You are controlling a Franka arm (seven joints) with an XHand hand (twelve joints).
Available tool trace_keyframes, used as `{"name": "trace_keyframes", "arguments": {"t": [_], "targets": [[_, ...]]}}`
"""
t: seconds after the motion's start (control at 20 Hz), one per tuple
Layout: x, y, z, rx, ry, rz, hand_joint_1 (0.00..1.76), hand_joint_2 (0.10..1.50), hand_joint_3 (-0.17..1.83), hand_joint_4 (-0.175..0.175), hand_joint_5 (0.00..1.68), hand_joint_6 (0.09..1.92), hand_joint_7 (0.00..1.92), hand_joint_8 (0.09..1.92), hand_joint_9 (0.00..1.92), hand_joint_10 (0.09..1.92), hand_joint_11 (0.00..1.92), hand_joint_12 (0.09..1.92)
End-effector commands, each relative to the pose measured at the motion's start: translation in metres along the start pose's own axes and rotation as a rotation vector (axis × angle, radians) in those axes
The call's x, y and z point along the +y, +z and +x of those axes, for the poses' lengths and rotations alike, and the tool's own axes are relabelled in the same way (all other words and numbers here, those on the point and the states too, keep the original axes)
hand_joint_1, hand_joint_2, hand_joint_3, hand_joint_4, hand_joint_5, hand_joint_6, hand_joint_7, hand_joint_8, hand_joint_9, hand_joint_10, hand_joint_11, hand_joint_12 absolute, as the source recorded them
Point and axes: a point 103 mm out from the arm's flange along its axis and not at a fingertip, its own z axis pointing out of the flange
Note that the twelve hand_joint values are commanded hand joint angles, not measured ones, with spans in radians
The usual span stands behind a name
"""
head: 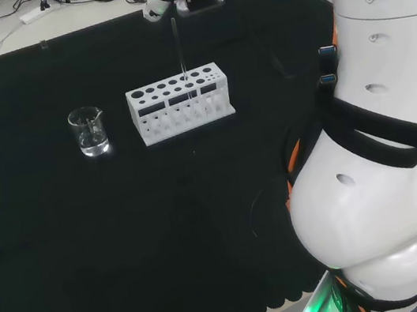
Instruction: Take the glass rod from the white test tube rack.
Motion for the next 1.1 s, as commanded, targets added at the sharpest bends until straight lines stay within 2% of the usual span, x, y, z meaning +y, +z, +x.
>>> {"name": "trace_keyframes", "arguments": {"t": [0.05,0.45,0.85,1.1], "targets": [[-0.003,0.020,-0.030,0.062,-0.210,0.005,0.56,0.86,0.43,-0.175,0.38,0.60,0.72,1.05,1.14,0.97,1.03,1.16],[0.000,0.029,-0.026,0.063,-0.248,0.000,0.64,0.85,0.44,-0.175,0.43,0.74,0.79,1.05,1.26,0.95,1.18,1.10],[0.006,0.028,-0.019,0.055,-0.251,-0.027,0.76,0.85,0.46,-0.175,0.54,0.86,0.85,1.09,1.37,0.95,1.39,1.00],[0.007,0.028,-0.015,0.024,-0.249,-0.056,0.91,0.83,0.50,-0.175,0.71,0.87,0.94,1.12,1.47,0.89,1.52,0.92]]}}
